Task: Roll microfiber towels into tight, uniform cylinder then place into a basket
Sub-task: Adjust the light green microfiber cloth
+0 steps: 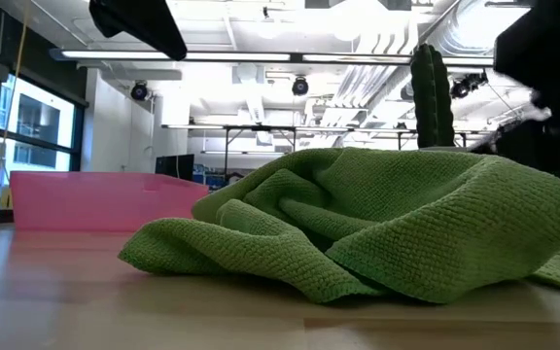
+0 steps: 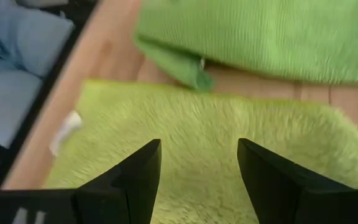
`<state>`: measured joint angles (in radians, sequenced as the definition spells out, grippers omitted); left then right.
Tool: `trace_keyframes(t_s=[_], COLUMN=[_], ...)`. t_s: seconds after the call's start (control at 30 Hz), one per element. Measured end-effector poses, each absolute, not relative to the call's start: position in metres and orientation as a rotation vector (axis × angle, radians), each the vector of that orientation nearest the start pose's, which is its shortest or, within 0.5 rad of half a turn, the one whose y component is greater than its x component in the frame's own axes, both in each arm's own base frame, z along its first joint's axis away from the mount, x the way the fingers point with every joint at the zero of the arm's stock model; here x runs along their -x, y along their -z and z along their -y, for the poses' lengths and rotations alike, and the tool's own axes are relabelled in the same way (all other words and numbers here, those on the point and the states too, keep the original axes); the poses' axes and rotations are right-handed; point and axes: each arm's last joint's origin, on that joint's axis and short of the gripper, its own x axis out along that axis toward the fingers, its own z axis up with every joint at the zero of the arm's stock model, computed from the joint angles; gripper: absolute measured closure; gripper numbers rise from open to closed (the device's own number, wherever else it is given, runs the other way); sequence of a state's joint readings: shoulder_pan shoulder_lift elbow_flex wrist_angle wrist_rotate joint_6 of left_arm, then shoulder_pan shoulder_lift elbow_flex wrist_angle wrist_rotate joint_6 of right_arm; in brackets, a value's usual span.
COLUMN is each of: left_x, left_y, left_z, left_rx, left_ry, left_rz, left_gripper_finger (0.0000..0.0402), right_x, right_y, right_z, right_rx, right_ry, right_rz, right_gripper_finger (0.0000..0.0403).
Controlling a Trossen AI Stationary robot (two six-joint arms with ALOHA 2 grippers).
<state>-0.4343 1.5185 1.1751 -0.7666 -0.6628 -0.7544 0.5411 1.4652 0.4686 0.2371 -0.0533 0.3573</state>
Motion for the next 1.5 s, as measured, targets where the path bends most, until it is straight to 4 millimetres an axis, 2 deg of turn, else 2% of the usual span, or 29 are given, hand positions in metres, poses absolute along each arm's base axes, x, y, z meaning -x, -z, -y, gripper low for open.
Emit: trace_keyframes(t_s=[0.2, 0.57, 0.83, 1.27, 1.37, 1.5], left_x=[-0.277, -0.278, -0.278, -0.278, -0.278, -0.278], left_y=[-0.26, -0.26, -0.26, -0.26, -0.26, -0.26], left_z=[0.109, 0.108, 0.108, 0.108, 0.108, 0.108], left_rx=[0.115, 0.099, 0.091, 0.09, 0.09, 0.085], left_ry=[-0.532, -0.533, -0.529, -0.529, -0.529, -0.535], left_rz=[-0.794, -0.794, -0.796, -0.796, -0.796, -0.791], left_gripper_finger=[0.0371, 0.0371, 0.0371, 0.0371, 0.0371, 0.0371], right_x=[-0.209, -0.195, -0.176, -0.122, -0.115, -0.12], right_y=[-0.112, -0.109, -0.118, -0.134, -0.135, -0.142], right_z=[-0.128, -0.12, -0.108, -0.076, -0.072, -0.075], right_rx=[-0.124, -0.079, -0.094, -0.116, -0.109, -0.123], right_ry=[-0.411, -0.37, -0.291, 0.029, 0.082, 0.078], right_rz=[-0.92, -1.085, -1.23, -1.635, -1.693, -1.675], right_gripper_finger=[0.0199, 0.0199, 0.0199, 0.0199, 0.0199, 0.0199])
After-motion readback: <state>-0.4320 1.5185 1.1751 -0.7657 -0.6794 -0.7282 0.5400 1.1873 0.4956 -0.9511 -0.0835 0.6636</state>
